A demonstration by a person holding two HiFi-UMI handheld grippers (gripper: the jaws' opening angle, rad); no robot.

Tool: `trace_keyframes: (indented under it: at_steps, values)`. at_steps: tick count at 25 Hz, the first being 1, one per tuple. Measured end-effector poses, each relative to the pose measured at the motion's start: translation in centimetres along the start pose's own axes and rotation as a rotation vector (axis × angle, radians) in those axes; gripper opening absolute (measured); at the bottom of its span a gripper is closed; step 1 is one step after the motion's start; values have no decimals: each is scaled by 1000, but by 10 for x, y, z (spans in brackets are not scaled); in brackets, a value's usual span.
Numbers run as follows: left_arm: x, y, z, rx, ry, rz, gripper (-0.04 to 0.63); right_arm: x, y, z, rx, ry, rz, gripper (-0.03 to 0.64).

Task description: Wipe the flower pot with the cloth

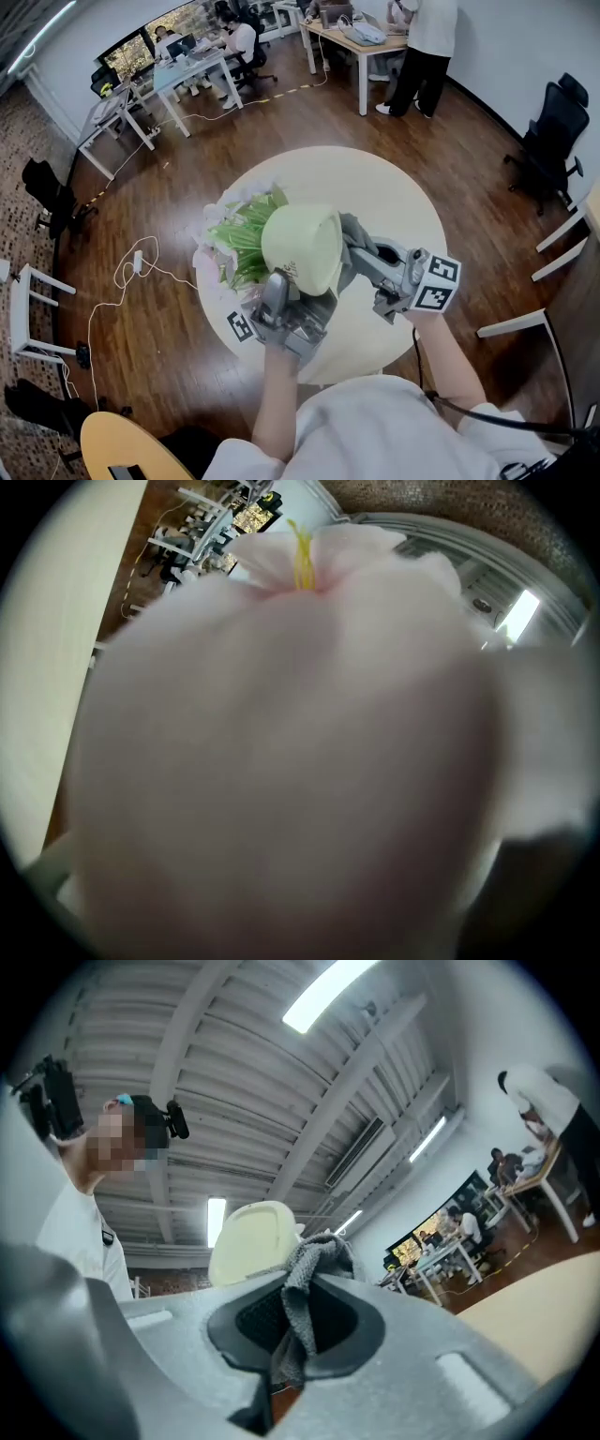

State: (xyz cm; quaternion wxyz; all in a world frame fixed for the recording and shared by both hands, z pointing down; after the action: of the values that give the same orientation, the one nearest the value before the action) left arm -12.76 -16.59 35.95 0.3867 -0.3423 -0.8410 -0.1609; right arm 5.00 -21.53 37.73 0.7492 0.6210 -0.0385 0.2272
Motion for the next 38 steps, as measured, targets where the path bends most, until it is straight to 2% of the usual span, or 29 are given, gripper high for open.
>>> trace_keyframes:
  at_steps: [3, 7, 9, 13, 15, 17, 19, 20, 23, 25, 27, 32, 38]
  values:
    - [-1, 1, -4, -12, -15, 34, 469, -2, 10, -18, -34, -34, 18, 8]
    - [2, -8, -5, -68, -60, 122, 468, -10, 12, -30, -76, -98, 16, 8]
    - [3, -12, -5, -97, -115, 149, 468, -19, 11, -40, -62, -122, -5, 8]
    - [9, -13, -4, -201, -239, 153, 468, -25, 5, -59, -61, -133, -6, 8]
    - [16, -14, -7, -219, -307, 160, 468, -21, -6, -73, 23, -100, -3, 8]
    - [21, -14, -14, -191, -373, 167, 468, -21, -22, -90, 224, -51, -35, 8]
    - [22, -14, -20, -153, -421, 182, 468, -32, -29, -102, 443, -23, -118, 8]
    - [22, -14, -21, -144, -438, 192, 468, -40, -25, -105, 519, -23, -168, 8]
    - [14, -10, -21, -169, -465, 205, 468, -51, -7, -106, 609, -14, -336, 8]
    - [7, -6, -20, -182, -460, 190, 466, -47, 0, -102, 586, 18, -414, 8]
    - [6, -6, -16, -182, -443, 179, 466, -43, 4, -97, 530, 34, -437, 8]
    - [15, -4, -7, -178, -401, 172, 466, -29, 21, -86, 443, 49, -460, 8]
    - [8, 8, 3, -151, -341, 97, 466, -19, 35, -61, 360, 115, -437, 8]
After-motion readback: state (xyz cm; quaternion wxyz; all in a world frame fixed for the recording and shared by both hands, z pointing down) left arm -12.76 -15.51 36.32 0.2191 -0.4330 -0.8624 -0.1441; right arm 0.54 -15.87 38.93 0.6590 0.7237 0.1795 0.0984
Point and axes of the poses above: the fingertips, and each gripper's own axes: x backward along the fingers, z to its right, y out of its underside, the point moved 7 cm from there along x, backward along the fingers, and after that the axes turned 10 degrees about x, right-handed, at the moved point
